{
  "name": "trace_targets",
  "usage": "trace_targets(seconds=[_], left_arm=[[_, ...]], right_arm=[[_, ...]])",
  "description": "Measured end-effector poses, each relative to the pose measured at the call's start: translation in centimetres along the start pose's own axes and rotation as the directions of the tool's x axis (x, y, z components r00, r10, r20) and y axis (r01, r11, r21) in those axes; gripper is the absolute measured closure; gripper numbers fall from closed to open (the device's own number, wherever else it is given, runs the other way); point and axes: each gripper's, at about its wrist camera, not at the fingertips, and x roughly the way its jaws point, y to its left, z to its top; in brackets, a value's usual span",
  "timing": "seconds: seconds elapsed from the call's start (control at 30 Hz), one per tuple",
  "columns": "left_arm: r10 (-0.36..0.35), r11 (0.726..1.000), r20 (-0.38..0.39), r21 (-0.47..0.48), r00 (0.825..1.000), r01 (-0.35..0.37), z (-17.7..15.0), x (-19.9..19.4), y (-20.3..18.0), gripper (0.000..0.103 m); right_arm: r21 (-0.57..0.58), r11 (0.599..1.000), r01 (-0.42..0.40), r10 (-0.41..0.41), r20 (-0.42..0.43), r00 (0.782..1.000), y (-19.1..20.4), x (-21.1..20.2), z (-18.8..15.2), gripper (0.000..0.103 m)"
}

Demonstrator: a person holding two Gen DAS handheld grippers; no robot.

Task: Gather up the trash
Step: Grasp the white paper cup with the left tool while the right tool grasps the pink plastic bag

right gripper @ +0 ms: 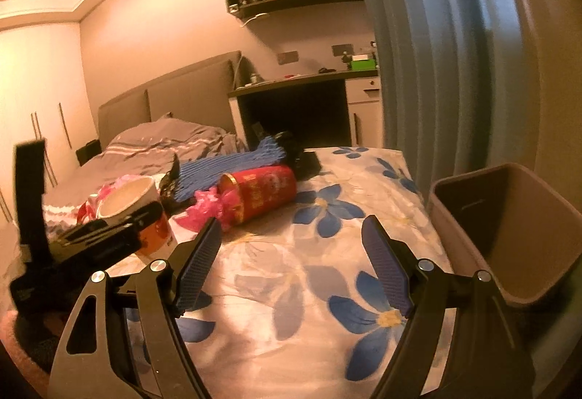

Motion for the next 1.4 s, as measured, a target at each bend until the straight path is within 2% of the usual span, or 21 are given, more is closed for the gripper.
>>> trace_targets(seconds=[0.27,0.33,0.47,0.6,0.8,0.9,0.97,1.03,1.13,1.23,1.4], left_arm=[[0.073,0.994,0.053,-0.081,0.996,-0.068,0.1,-3.9,3.7,0.042],[0.087,0.992,0.059,-0.092,0.994,-0.082,0.1,-4.4,4.3,0.042],[0.102,0.988,0.065,-0.119,0.993,-0.093,0.2,-5.2,6.1,0.042],[0.1,0.987,0.066,-0.135,0.993,-0.091,0.2,-5.4,7.1,0.042],[0.086,0.986,0.065,-0.145,0.994,-0.076,-0.1,-5.6,8.1,0.042],[0.079,0.987,0.063,-0.148,0.995,-0.069,-0.2,-5.5,8.3,0.042],[0.074,0.987,0.061,-0.149,0.995,-0.065,-0.2,-5.4,8.4,0.042],[0.07,0.987,0.058,-0.151,0.996,-0.061,-0.3,-5.4,8.6,0.042],[0.07,0.987,0.057,-0.152,0.996,-0.06,-0.2,-5.3,8.7,0.042],[0.069,0.987,0.057,-0.152,0.996,-0.059,-0.2,-5.3,8.7,0.042],[0.069,0.987,0.058,-0.148,0.996,-0.059,-0.2,-5.3,8.7,0.042]], right_arm=[[-0.082,0.994,-0.071,0.069,-0.025,0.997,4.5,2.6,0.0,0.029],[-0.111,0.99,-0.083,0.08,-0.039,0.996,5.9,3.8,0.1,0.033],[-0.144,0.983,-0.111,0.101,-0.07,0.992,8.1,5.8,0.4,0.034],[-0.181,0.977,-0.108,0.091,-0.102,0.991,9.8,8.1,0.5,0.036],[-0.204,0.977,-0.065,0.028,-0.179,0.983,10.7,11.5,0.4,0.04],[-0.207,0.977,-0.058,0.014,-0.206,0.978,10.8,12.4,0.3,0.049],[-0.203,0.977,-0.061,0.013,-0.228,0.974,10.7,12.9,0.1,0.058],[-0.197,0.978,-0.064,0.013,-0.248,0.969,10.6,13.2,-0.1,0.072],[-0.185,0.979,-0.084,0.033,-0.26,0.965,10.3,13.1,-0.1,0.082],[-0.184,0.976,-0.117,0.067,-0.258,0.964,10.2,12.4,-0.1,0.086],[-0.182,0.959,-0.219,0.172,-0.243,0.955,10.3,9.8,-0.1,0.086]])
